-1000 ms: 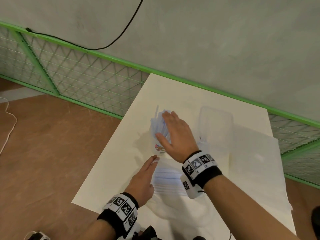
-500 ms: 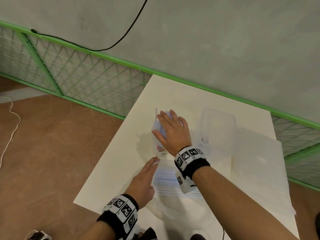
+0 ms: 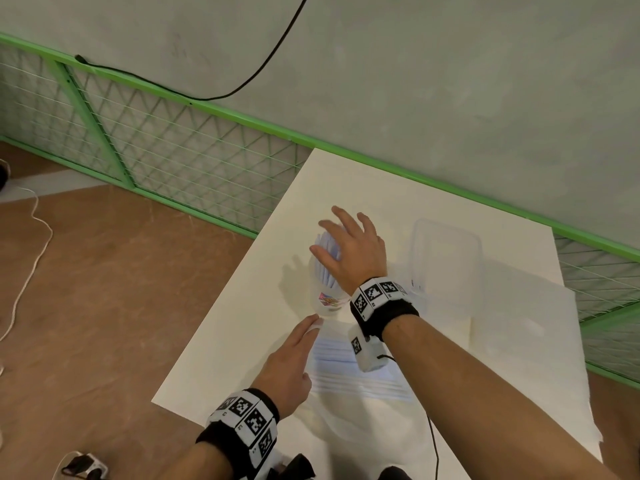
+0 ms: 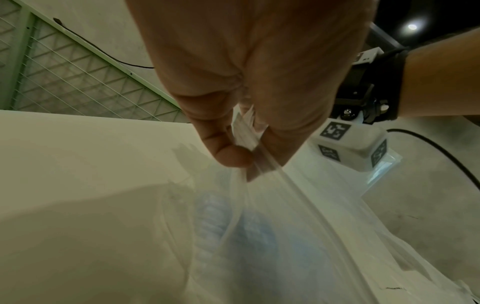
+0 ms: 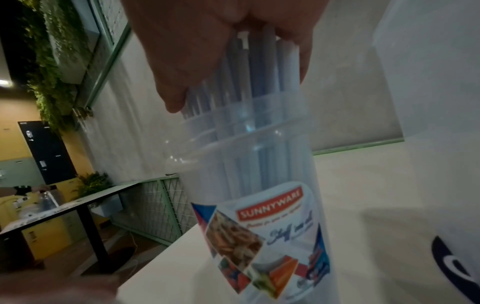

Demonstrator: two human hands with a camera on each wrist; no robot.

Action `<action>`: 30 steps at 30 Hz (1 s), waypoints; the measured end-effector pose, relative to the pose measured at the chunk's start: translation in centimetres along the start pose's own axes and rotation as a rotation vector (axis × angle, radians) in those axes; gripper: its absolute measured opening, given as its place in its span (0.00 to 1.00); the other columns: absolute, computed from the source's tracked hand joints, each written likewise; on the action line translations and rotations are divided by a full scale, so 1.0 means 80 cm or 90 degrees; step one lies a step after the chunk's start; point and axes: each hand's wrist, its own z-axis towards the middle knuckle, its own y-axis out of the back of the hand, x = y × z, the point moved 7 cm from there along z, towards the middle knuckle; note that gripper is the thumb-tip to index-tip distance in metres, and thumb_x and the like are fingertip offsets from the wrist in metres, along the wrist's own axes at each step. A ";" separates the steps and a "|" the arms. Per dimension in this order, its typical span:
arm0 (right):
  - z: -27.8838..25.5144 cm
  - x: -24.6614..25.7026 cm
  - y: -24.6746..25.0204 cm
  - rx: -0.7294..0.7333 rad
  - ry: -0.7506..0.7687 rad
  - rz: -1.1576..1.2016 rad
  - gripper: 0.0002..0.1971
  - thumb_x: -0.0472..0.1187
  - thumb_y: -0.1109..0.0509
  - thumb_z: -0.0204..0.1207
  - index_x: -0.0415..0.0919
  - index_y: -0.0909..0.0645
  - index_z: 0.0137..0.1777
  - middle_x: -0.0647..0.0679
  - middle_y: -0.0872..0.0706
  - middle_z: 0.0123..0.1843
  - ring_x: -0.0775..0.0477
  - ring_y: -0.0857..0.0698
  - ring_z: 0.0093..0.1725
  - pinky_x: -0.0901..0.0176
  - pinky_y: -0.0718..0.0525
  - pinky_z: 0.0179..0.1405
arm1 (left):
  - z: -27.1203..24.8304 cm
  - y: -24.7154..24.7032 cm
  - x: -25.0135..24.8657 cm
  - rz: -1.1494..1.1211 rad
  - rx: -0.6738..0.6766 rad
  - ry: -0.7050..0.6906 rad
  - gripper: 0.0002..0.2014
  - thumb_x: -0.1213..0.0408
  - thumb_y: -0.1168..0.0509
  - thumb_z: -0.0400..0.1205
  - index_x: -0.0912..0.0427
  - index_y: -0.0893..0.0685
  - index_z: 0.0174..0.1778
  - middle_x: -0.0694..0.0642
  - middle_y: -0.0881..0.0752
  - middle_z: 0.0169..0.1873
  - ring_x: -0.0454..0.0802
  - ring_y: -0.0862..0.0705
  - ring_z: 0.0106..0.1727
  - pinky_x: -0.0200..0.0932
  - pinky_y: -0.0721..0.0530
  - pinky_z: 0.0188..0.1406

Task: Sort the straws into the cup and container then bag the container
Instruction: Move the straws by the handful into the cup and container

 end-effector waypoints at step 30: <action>0.002 0.000 -0.002 -0.022 0.134 -0.111 0.21 0.62 0.35 0.79 0.51 0.20 0.66 0.53 0.22 0.75 0.40 0.24 0.73 0.37 0.20 0.59 | 0.004 0.005 0.002 -0.003 -0.006 0.017 0.45 0.79 0.43 0.73 0.43 0.48 0.84 0.29 0.55 0.82 0.37 0.31 0.76 0.35 0.24 0.67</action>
